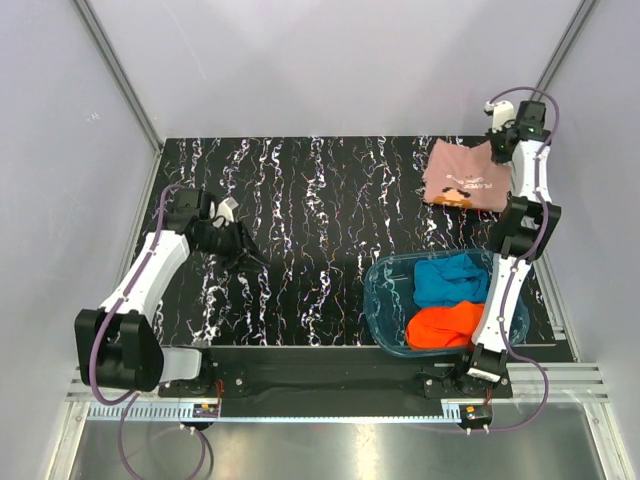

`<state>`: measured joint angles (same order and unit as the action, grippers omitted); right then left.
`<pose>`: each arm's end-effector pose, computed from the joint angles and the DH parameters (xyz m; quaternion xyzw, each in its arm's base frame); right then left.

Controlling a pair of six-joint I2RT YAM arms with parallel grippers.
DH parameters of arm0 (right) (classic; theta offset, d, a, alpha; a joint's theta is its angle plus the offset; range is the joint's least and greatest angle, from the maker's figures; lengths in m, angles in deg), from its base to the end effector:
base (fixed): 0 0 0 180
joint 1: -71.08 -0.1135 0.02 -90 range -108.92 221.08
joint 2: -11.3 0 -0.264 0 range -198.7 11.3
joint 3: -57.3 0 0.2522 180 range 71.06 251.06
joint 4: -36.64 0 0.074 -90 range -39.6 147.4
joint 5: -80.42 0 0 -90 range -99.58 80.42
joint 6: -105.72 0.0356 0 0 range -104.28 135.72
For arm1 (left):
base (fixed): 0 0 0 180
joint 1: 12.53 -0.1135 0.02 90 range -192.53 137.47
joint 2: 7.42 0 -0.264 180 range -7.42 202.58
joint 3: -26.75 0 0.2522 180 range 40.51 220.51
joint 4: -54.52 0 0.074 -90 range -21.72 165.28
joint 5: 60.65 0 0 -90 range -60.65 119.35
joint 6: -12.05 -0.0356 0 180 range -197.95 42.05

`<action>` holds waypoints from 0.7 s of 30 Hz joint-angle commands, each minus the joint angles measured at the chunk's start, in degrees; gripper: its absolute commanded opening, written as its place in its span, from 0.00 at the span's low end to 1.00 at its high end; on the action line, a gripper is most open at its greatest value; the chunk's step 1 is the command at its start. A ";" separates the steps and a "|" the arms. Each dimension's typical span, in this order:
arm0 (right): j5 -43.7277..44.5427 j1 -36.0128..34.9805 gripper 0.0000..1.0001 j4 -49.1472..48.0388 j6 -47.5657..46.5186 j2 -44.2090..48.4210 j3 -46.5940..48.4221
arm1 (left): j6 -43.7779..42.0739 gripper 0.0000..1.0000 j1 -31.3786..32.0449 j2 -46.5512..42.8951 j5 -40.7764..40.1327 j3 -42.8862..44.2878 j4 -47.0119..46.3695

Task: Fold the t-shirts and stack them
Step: Neatly place the folded tshirt to the corner

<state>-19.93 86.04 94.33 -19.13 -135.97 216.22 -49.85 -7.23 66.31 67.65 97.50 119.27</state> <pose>0.5473 -0.1396 0.2287 -0.1927 0.9038 -0.0811 0.3733 0.2335 -0.0438 0.2595 -0.1211 0.9211 -0.3607 0.0822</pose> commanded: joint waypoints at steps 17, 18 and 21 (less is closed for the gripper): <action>-3.28 -0.55 0.00 -23.00 -6.64 -7.60 1.44 | -0.76 0.37 0.24 4.75 -0.60 4.71 -0.18; -2.84 -0.55 0.00 -23.26 -6.02 -7.69 1.35 | -0.68 0.37 0.24 4.93 -0.69 4.71 -0.18; -1.78 -0.20 0.00 -25.11 -3.47 -8.13 1.88 | -0.59 0.37 0.24 5.63 -0.51 5.32 -0.44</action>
<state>-23.05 85.43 74.26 -24.48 -144.62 215.54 -50.51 -7.23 71.32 67.52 99.84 119.68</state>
